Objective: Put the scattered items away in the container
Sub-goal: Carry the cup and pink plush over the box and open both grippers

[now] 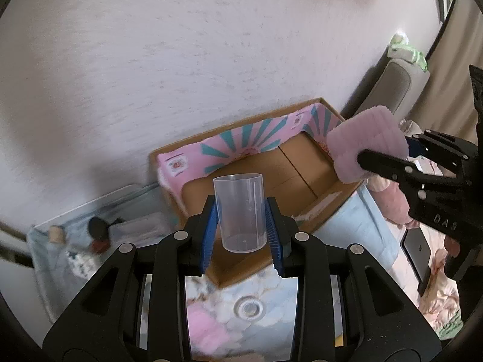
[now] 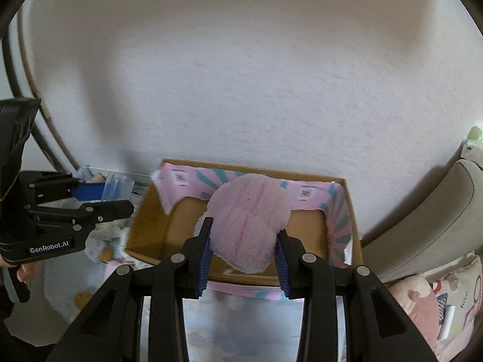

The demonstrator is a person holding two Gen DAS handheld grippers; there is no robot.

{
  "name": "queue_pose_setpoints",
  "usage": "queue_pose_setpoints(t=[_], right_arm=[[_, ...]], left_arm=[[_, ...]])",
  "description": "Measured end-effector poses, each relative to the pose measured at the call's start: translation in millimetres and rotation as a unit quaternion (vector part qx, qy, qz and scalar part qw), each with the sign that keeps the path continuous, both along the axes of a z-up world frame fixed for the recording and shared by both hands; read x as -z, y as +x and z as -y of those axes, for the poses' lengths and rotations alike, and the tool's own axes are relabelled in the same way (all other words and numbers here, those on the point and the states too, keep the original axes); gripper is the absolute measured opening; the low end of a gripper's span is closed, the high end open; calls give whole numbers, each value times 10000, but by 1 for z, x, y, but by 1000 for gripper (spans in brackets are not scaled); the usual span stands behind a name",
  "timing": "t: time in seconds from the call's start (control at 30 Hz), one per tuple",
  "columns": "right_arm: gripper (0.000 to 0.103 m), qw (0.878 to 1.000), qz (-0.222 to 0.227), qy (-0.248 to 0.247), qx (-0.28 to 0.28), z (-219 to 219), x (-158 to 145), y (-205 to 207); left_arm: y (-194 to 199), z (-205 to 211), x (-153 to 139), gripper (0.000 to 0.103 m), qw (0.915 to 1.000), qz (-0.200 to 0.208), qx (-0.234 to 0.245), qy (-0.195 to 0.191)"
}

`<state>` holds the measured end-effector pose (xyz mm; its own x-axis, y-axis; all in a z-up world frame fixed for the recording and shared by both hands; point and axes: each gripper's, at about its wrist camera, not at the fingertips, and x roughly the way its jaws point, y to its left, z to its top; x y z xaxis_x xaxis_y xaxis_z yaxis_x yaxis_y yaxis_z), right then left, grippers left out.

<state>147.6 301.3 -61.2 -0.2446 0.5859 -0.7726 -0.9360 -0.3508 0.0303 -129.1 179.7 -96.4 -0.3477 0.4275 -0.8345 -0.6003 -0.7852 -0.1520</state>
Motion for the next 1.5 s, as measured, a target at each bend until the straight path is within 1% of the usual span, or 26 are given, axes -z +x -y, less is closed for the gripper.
queue_pose_setpoints(t=[0.13,0.33,0.47,0.67,0.9,0.97,1.0,1.03,1.07,1.1,1.17,1.27,1.37,1.5], right_arm=[[34,9997,157,-179,71,-15,15,10],[34,9989,156,-439,103,-23,39,14],[34,9985,118,-534,103,-25,53,19],[34,9983,88,-578,52,-30,64,20],[34,9977,66,-675,9,-35,71,22],[34,9975,50,-708,-26,-37,73,22],[34,9973,30,-737,-43,-38,73,22],[37,9968,-12,-791,-61,-39,73,22],[48,9959,-46,-896,-66,-40,74,22],[54,9949,-74,-1009,-45,-42,75,23],[56,9937,-93,-1119,26,-42,77,25],[56,9936,11,-1117,149,-39,75,28],[56,9948,70,-995,197,-33,65,31],[56,9972,202,-689,201,-21,42,27]], left_arm=[[-11,-22,17,28,9997,11,98,-237],[-21,-40,39,28,9992,151,117,-355],[-25,-43,43,28,9991,184,60,-374],[-30,-41,49,28,9988,229,-8,-427],[-31,-40,52,28,9986,227,-57,-479],[-31,-39,50,29,9989,186,-81,-428],[-31,-37,49,49,9990,209,-114,-379],[-33,-37,49,97,9986,294,-168,-414],[-34,-36,48,100,9982,341,-229,-448],[-33,-34,45,102,9983,336,-246,-398],[-32,-33,40,102,9986,280,-262,-378],[-27,-32,29,102,9984,81,-253,-496],[-22,-28,17,102,9984,-63,-262,-504],[-15,-19,-3,102,9983,-200,-350,-426]])
